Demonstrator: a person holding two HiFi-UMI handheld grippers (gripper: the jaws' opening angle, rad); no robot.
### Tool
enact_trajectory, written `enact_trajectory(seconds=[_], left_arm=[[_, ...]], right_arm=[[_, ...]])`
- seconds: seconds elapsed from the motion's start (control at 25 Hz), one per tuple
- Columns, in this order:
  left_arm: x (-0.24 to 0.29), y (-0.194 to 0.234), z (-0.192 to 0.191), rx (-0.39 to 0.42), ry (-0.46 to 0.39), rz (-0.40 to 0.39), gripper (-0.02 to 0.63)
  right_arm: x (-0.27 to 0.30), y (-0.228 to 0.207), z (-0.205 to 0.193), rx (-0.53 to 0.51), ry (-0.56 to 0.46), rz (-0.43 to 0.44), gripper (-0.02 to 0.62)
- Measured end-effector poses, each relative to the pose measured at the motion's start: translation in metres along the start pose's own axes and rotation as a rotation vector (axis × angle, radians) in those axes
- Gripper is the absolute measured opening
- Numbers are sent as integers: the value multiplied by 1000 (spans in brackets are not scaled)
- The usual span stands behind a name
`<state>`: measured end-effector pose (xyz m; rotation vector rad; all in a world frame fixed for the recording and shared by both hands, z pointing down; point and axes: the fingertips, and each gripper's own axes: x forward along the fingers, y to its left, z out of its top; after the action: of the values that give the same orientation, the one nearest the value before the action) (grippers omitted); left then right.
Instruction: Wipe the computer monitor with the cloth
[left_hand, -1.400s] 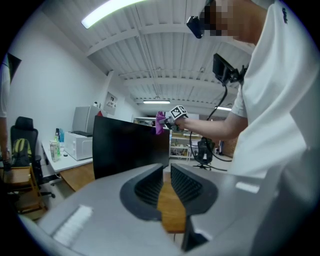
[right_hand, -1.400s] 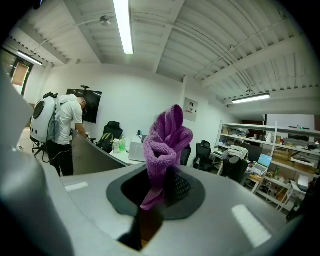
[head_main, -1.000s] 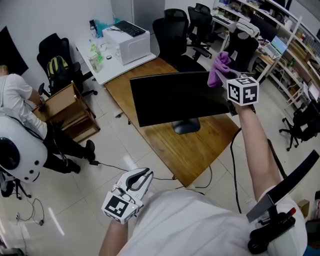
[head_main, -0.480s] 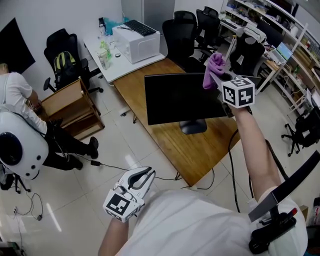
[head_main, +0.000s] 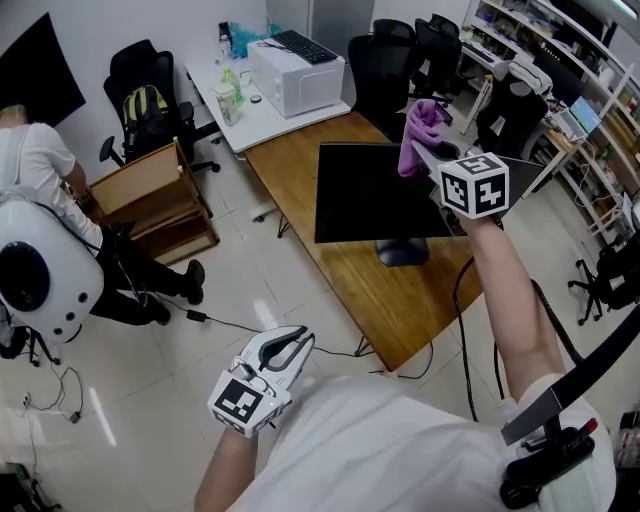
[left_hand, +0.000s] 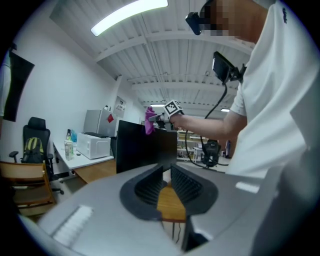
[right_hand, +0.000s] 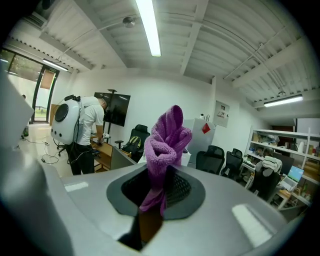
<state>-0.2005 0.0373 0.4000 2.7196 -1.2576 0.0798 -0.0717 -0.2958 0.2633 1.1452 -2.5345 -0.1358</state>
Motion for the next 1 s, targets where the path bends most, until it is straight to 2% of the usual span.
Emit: enact_trajectory(seconds=[0.28,1.0], left_arm=[[-6,6,3,-16,-27,17,70],[-34,19,-8,-34,-12,77,70]], right_arm=[[19,35,15,-17,-8,59,48],[55,133,45,-52,-64,221,48]])
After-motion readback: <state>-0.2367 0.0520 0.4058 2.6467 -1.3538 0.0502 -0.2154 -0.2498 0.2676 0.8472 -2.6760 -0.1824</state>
